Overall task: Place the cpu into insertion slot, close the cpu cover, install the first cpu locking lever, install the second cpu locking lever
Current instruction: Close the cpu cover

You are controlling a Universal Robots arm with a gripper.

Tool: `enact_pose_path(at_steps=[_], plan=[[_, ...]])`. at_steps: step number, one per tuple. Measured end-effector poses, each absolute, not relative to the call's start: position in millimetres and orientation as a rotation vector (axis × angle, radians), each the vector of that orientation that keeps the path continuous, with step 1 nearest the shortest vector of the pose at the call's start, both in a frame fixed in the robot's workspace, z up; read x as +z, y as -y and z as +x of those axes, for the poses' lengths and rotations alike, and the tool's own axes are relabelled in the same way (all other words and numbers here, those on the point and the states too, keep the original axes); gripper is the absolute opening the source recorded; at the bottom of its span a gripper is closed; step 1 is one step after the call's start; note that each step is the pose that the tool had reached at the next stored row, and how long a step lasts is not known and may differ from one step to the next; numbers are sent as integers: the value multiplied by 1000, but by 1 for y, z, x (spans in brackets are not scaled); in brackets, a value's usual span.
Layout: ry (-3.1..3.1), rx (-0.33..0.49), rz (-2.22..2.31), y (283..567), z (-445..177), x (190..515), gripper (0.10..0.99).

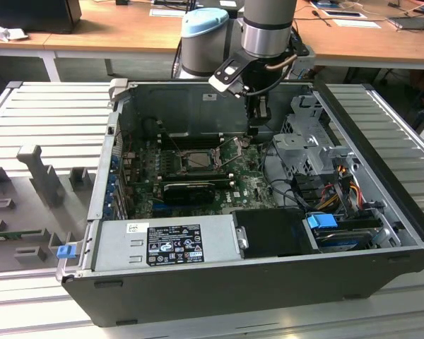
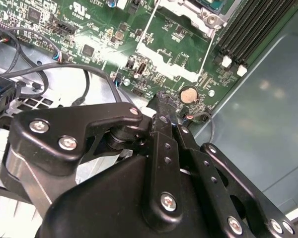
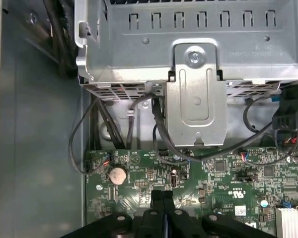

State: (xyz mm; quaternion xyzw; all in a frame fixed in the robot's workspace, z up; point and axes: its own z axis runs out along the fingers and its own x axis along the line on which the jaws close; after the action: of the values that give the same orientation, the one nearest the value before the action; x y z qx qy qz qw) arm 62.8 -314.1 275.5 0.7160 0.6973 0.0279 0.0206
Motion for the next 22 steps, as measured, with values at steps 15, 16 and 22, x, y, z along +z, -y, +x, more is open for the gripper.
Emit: enact_pose_path(at_steps=[15, 16, 22], plan=[[-2162, 86, 2220, 314, 75, 275, 106], [-2162, 87, 2220, 314, 75, 274, 106], [-2172, 97, 2218, 315, 75, 267, 106]])
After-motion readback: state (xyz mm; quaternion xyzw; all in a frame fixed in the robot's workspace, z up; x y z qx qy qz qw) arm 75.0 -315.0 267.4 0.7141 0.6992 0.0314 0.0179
